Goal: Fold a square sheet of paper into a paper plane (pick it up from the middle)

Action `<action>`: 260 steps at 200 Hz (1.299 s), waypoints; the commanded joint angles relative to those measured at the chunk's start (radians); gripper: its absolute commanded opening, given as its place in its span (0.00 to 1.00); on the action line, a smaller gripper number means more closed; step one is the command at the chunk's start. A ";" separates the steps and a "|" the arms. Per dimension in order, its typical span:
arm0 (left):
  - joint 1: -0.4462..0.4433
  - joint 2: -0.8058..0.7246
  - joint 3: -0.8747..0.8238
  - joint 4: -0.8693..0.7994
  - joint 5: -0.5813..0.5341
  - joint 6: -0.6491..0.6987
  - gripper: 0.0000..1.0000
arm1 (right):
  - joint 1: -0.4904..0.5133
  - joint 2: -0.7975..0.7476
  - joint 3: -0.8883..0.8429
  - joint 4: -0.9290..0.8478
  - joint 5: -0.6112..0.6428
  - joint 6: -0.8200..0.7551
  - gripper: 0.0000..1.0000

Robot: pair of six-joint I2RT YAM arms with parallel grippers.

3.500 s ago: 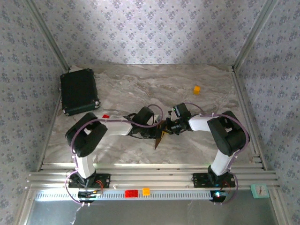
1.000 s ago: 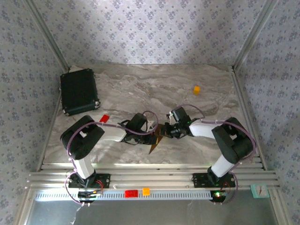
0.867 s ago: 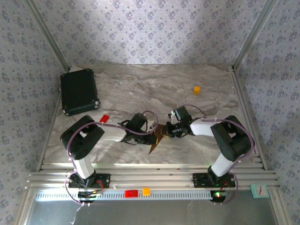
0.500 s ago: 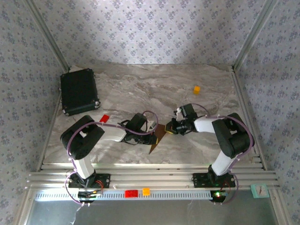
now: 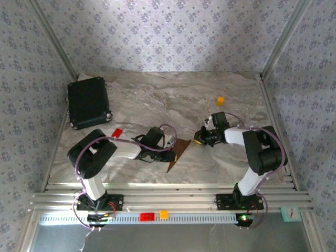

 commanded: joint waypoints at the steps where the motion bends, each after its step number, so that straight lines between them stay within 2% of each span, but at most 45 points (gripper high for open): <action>1: 0.001 0.052 -0.056 -0.189 -0.043 0.021 0.00 | -0.004 -0.066 0.036 -0.068 0.020 -0.022 0.05; 39: 0.002 0.050 -0.052 -0.184 -0.043 0.019 0.00 | 0.062 -0.148 0.021 -0.066 0.014 -0.009 0.06; 69: 0.001 0.052 -0.046 -0.182 -0.041 0.017 0.00 | 0.170 -0.103 0.002 0.018 -0.002 0.042 0.06; 91: 0.001 0.046 -0.040 -0.185 -0.036 0.015 0.00 | 0.212 -0.044 -0.002 0.034 0.014 0.061 0.06; 124: 0.001 0.002 -0.039 -0.181 -0.025 0.011 0.00 | 0.205 0.039 -0.055 0.069 0.037 0.089 0.00; 165: 0.001 -0.106 -0.047 -0.223 -0.015 0.033 0.01 | 0.199 0.067 -0.076 0.062 0.058 0.083 0.00; 202: 0.001 -0.191 -0.012 -0.210 -0.002 -0.008 0.01 | 0.201 0.076 -0.082 0.050 0.063 0.082 0.00; 226: 0.002 -0.161 0.057 -0.190 -0.007 -0.035 0.01 | 0.199 0.079 -0.084 0.040 0.071 0.084 0.00; 260: 0.000 -0.033 0.160 -0.161 -0.004 -0.063 0.04 | 0.199 0.077 -0.085 0.039 0.073 0.087 0.00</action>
